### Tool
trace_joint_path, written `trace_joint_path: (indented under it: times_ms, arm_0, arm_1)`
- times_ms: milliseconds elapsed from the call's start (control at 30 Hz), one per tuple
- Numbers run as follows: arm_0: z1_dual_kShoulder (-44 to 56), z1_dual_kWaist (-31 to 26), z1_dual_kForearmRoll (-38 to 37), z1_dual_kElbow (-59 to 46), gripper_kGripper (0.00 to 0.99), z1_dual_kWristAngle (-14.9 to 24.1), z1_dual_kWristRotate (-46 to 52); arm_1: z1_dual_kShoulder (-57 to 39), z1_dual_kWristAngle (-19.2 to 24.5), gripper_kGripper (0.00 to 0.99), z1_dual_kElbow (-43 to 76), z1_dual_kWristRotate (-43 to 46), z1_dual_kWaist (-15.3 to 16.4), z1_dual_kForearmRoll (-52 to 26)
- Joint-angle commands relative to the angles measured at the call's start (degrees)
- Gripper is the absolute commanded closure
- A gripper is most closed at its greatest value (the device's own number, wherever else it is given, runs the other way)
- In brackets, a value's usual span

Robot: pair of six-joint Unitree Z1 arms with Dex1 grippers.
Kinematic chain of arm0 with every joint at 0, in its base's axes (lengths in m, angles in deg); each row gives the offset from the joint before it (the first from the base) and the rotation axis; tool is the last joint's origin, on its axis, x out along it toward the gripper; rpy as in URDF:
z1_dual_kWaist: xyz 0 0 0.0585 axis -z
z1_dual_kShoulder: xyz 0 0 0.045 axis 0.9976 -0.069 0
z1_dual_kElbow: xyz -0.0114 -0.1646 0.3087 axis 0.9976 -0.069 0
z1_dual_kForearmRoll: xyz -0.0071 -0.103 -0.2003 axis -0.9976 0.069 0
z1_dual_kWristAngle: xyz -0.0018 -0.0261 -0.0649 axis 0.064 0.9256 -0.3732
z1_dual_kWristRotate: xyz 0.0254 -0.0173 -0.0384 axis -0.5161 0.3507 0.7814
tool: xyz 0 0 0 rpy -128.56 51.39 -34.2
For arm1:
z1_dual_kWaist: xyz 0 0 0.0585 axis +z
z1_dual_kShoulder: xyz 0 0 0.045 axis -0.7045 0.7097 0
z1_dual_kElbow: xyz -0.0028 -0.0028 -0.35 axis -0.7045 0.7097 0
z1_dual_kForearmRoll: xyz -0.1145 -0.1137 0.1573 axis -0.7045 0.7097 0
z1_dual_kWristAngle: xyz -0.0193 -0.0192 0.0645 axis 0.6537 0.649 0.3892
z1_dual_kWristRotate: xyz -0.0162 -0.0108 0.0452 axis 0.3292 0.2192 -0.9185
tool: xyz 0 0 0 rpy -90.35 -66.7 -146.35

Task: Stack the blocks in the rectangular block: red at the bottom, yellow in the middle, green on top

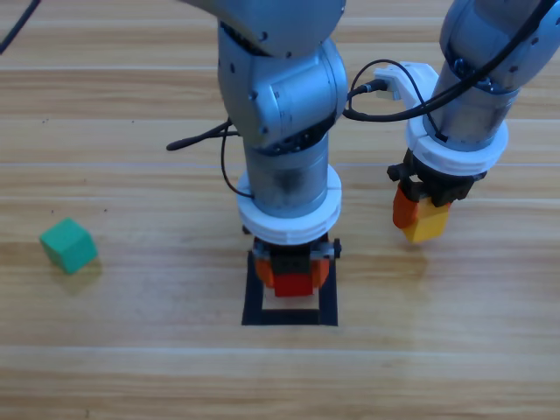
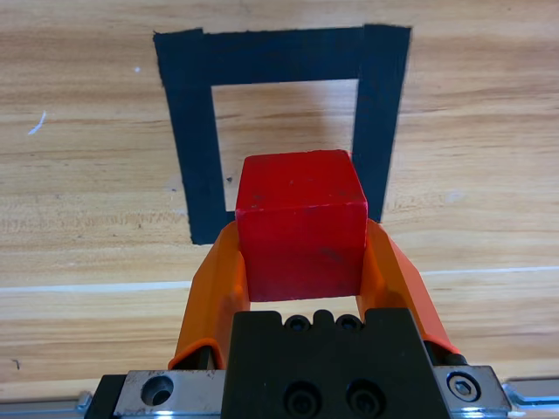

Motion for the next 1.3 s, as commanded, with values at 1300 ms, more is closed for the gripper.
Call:
trace_joint_path:
  times_ms: [1300]
  arm_0:
    - [-6.8,1.2,-1.4,0.8,0.99,-1.2,-3.7]
  arm_1:
    - [-3.5,-1.3,0.794,2.2,-0.4,0.9,-1.2]
